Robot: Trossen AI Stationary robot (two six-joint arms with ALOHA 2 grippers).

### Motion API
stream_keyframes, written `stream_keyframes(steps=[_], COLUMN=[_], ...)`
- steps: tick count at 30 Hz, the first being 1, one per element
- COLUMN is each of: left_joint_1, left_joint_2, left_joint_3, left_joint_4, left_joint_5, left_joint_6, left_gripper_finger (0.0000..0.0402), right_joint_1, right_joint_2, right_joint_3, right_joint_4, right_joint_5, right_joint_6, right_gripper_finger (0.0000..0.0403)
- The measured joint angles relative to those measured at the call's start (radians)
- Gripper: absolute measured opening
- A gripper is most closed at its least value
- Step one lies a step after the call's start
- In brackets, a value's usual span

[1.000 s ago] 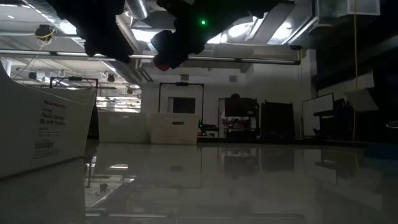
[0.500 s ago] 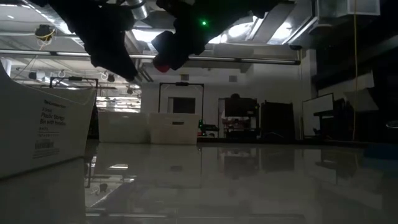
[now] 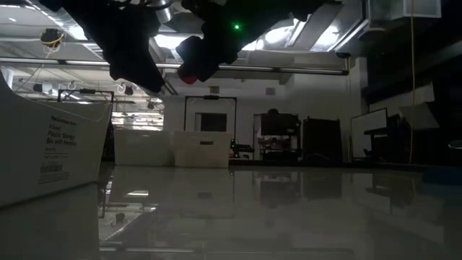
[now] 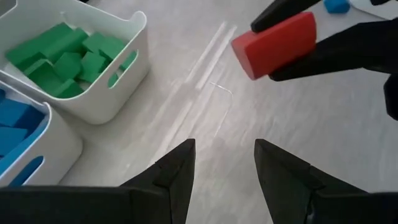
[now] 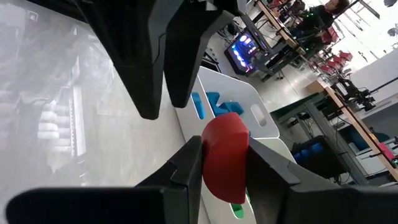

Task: Sort blocks
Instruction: Put the red block into the bottom left white bin

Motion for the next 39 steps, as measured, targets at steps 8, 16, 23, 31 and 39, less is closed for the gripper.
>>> stream_keyframes(steps=[8,16,23,31,39], left_joint_1=[0.015,0.02,0.02,0.019,0.011], left_joint_2=[0.0,0.0,0.024,0.072,0.028], left_joint_3=[0.0,0.0,0.0,0.0,0.033], left_joint_4=[0.017,0.013,0.016,0.021,0.067], left_joint_5=[-0.007,-0.009,-0.006,-0.003,-0.003], left_joint_6=[0.005,0.091,0.082,0.016,-0.011], left_gripper_finger=[0.0155,0.0155,0.0164,0.0227,0.0241], right_joint_1=[0.0,0.0,0.0,0.0,0.0], right_joint_2=[0.0,0.0,0.0,0.0,0.0], right_joint_3=[0.0,0.0,0.0,0.0,-0.001], right_joint_4=[-0.001,-0.002,-0.002,-0.009,-0.069], right_joint_5=[0.0,0.0,0.0,0.0,0.0], right_joint_6=[0.0,0.0,0.0,0.0,0.0], right_gripper_finger=[0.0101,0.0101,0.0101,0.0101,0.0101])
